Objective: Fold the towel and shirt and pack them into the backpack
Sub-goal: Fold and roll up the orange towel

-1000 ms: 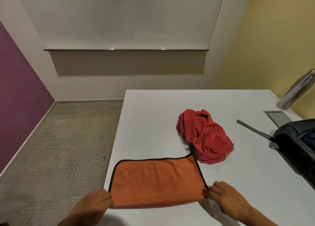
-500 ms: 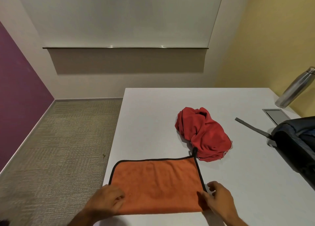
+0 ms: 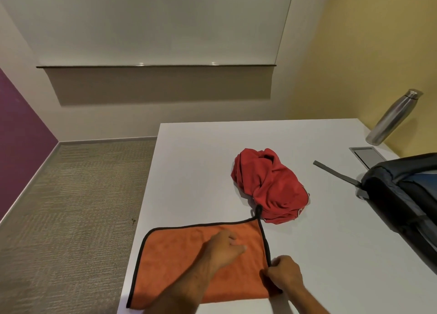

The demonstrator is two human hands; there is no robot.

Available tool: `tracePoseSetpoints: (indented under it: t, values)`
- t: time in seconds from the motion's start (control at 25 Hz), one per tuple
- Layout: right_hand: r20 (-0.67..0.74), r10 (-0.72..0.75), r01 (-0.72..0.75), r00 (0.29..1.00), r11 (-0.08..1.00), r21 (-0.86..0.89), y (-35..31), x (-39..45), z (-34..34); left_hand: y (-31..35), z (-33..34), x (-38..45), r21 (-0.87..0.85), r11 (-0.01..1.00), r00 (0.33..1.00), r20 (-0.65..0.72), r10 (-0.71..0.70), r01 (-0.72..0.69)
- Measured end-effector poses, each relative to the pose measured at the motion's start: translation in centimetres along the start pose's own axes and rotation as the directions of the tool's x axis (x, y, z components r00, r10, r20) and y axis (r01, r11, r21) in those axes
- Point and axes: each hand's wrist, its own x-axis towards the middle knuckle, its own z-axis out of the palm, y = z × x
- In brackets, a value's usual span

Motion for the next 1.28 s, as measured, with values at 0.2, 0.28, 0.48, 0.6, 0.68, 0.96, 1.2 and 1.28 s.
tracePoseSetpoints:
  t: [0.2, 0.28, 0.48, 0.6, 0.68, 0.96, 1.2, 1.28]
  values:
    - [-0.137, -0.256, 0.273, 0.957, 0.955, 0.119, -1.9, -2.5, 0.0, 3.1, 1.5, 1.5, -0.033, 0.996, 0.996, -0.031, -0.081, 0.080]
    - [-0.164, -0.355, 0.377, 0.920, 0.917, 0.131, -2.9, -3.9, 0.2, 3.9, 1.2, 2.0, -0.030, 0.996, 0.996, -0.026, -0.085, 0.085]
    - [-0.153, -0.435, 0.459, 0.887, 0.863, 0.211, -4.9, -6.2, 0.4, 3.6, -0.1, 3.1, 0.161, 0.987, 0.997, -0.076, -0.003, 0.015]
    - [-0.081, -0.418, 0.422, 0.905, 0.857, 0.296, -6.1, -7.2, 0.4, 3.2, -2.1, 3.2, 0.113, 0.994, 0.989, -0.145, 0.027, -0.010]
    - [-0.002, -0.407, 0.384, 0.914, 0.861, 0.334, -7.2, -8.2, 0.3, 2.5, -4.1, 3.1, 0.124, 0.992, 0.988, -0.156, 0.007, 0.013]
    - [0.298, -0.414, 0.233, 0.860, 0.838, 0.493, -11.5, -10.7, 3.8, -2.0, -11.4, 2.3, 0.155, 0.985, 0.984, -0.169, -0.050, 0.076]
    - [0.356, -0.486, 0.300, 0.798, 0.833, 0.464, -14.4, -12.3, 8.7, -7.4, -15.5, 0.3, 0.118, 0.977, 0.958, -0.248, -0.143, 0.176]
    - [0.367, -0.494, 0.310, 0.788, 0.834, 0.456, -15.2, -13.1, 9.7, -8.9, -16.3, -0.4, 0.095, 0.975, 0.944, -0.282, -0.169, 0.202]
